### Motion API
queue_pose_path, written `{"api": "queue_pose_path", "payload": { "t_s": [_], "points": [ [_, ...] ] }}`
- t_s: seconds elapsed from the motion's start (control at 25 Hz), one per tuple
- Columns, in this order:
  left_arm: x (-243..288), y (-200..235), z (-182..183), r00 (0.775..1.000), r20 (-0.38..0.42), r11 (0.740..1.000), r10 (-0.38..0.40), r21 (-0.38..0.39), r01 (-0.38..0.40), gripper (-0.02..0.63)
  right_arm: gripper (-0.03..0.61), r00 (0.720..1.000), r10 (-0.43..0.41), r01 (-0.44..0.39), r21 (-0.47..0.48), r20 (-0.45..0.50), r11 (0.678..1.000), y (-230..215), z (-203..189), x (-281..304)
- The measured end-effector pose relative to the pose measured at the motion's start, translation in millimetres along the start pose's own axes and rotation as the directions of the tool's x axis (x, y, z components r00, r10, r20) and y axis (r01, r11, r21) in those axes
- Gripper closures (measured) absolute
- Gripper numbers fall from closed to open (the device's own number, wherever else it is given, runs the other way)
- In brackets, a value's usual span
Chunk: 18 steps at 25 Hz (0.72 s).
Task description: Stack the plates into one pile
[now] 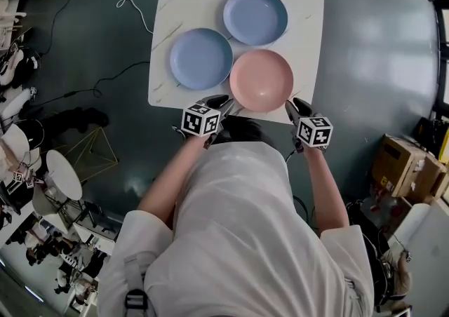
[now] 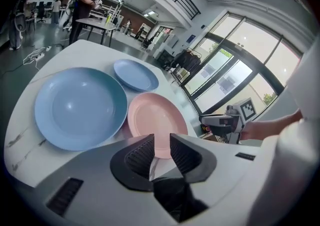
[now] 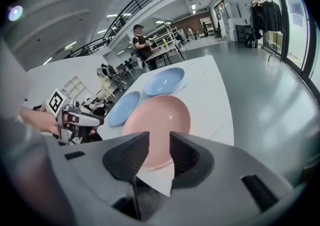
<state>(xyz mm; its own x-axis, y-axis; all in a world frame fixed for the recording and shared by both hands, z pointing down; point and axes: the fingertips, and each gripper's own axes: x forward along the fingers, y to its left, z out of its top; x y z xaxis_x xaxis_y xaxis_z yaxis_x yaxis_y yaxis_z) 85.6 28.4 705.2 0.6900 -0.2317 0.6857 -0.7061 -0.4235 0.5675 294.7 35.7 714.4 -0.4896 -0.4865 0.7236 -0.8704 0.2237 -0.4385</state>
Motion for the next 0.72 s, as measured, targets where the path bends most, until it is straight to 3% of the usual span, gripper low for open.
{"api": "queue_pose_path", "payload": {
  "t_s": [0.24, 0.4, 0.56, 0.72],
  "points": [
    [23.6, 17.9, -15.2, 0.999, -0.045, 0.993, -0.006, -0.115, 0.000, 0.457, 0.449, 0.998, -0.006, 0.006, -0.007, -0.058, 1.000, -8.8, -7.4, 20.6],
    [37.3, 27.4, -21.2, 0.997, -0.069, 0.985, 0.030, -0.169, -0.041, 0.429, 0.443, 0.997, -0.010, 0.011, 0.004, -0.078, 1.000, -18.6, -10.3, 28.1],
    [50.5, 35.2, -28.5, 0.996, -0.082, 0.959, 0.046, -0.275, -0.067, 0.397, 0.435, 0.996, -0.014, 0.018, 0.037, -0.087, 0.999, -29.9, -16.5, 31.7],
    [61.7, 38.9, -30.4, 0.996, -0.074, 0.925, 0.042, -0.374, -0.067, 0.391, 0.416, 0.995, 0.005, 0.009, 0.151, -0.096, 0.988, -39.4, -26.1, 37.6]
  ]
}}
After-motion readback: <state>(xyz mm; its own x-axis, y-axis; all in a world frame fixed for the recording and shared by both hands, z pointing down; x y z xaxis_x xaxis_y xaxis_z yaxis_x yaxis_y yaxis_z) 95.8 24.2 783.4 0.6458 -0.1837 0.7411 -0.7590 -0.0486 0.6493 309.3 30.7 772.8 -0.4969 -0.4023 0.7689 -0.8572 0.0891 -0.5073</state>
